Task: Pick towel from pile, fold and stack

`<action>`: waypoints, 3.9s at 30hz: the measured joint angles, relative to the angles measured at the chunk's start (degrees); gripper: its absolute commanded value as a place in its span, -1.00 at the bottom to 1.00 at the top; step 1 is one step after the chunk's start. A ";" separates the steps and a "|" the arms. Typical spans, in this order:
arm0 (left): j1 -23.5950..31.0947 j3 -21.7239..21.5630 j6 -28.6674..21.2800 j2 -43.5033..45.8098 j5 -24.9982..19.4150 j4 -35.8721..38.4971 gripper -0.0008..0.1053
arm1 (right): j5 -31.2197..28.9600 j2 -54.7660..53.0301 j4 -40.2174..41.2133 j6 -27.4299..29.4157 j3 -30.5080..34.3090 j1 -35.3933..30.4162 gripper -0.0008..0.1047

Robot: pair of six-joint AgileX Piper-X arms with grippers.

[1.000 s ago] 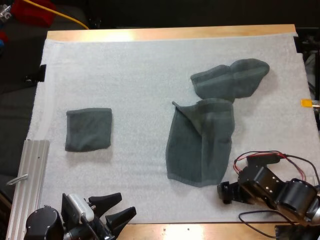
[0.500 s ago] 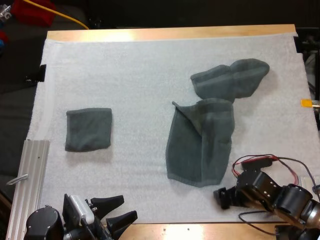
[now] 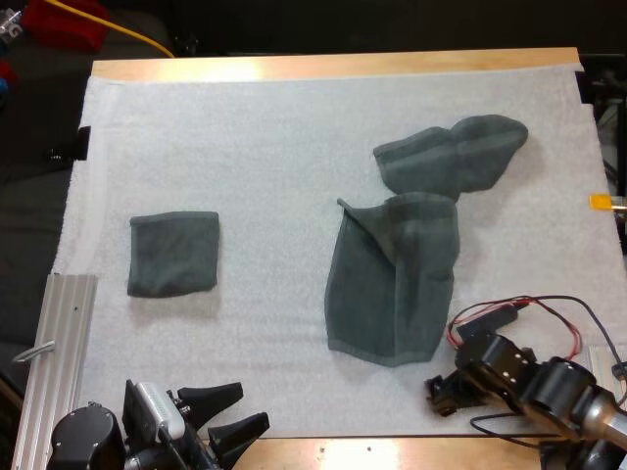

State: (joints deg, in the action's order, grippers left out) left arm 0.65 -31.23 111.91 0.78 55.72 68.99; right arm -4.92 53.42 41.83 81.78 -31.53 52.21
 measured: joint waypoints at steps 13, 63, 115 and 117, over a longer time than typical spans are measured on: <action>0.00 0.00 0.50 0.00 0.00 0.00 0.23 | -0.05 9.70 -11.32 -0.21 0.06 0.00 0.29; 0.00 0.00 0.57 0.00 0.00 0.00 0.23 | -3.79 10.61 -3.82 21.99 -19.84 0.00 -0.87; 0.00 0.00 0.57 0.00 0.00 0.00 0.23 | -5.19 -0.72 3.70 -11.44 -2.41 7.47 0.02; 0.00 0.00 0.57 0.00 0.00 0.00 0.23 | -5.19 -0.72 -0.22 -12.71 -0.55 7.47 0.02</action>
State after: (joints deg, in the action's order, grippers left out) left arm 0.65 -31.23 112.48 0.78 55.72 68.99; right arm -10.11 52.70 41.61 69.07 -32.08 59.68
